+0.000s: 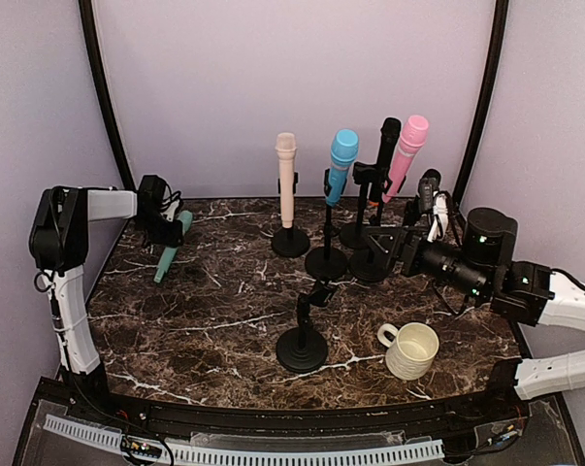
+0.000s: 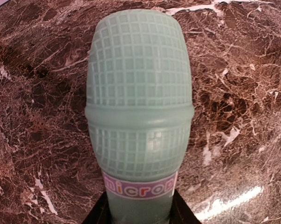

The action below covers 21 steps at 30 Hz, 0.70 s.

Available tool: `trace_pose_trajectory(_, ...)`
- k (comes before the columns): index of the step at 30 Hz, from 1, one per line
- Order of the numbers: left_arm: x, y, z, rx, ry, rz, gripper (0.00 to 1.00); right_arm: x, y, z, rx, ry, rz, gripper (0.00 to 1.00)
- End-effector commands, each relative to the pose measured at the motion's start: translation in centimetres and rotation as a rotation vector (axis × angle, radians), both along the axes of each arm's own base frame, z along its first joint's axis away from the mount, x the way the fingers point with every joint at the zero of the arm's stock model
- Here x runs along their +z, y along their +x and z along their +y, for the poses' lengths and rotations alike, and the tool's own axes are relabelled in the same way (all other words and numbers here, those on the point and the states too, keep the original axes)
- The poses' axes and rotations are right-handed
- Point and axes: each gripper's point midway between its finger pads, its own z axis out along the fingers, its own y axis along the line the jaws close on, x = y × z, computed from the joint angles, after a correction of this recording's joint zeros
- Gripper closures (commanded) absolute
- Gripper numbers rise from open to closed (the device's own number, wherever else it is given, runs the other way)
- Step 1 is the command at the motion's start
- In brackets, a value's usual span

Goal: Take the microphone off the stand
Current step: Place the microphone at the center of the board.

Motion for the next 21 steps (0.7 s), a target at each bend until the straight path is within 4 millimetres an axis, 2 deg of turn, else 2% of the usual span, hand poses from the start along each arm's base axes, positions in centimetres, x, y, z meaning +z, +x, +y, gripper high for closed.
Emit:
trace_pose_trajectory(1, -1.8, 0.0, 0.1, -0.031, 0.037, 0.061, 0.85, -0.4, 0.0, 0.4, 0.004, 0.014, 0.021, 0.2)
trace_pose_trajectory(5, -2.7, -0.1, 0.1, -0.029, 0.037, 0.086, 0.77, -0.7, -0.1, 0.2, -0.001, 0.015, 0.035, 0.2)
trace_pose_trajectory(10, -2.9, -0.2, 0.2, -0.023, 0.038, 0.091, 0.52, -1.4, 0.0, -0.4, -0.028, 0.014, 0.044, 0.19)
trace_pose_trajectory(14, -2.7, -0.1, 0.0, -0.027, 0.024, 0.091, 0.36, -1.9, 0.3, -0.1, -0.031, -0.003, 0.048, 0.2)
trace_pose_trajectory(21, -2.0, 0.1, -0.4, -0.026, 0.002, 0.089, 0.25, -2.0, 0.2, 0.8, -0.004, -0.016, 0.032, 0.2)
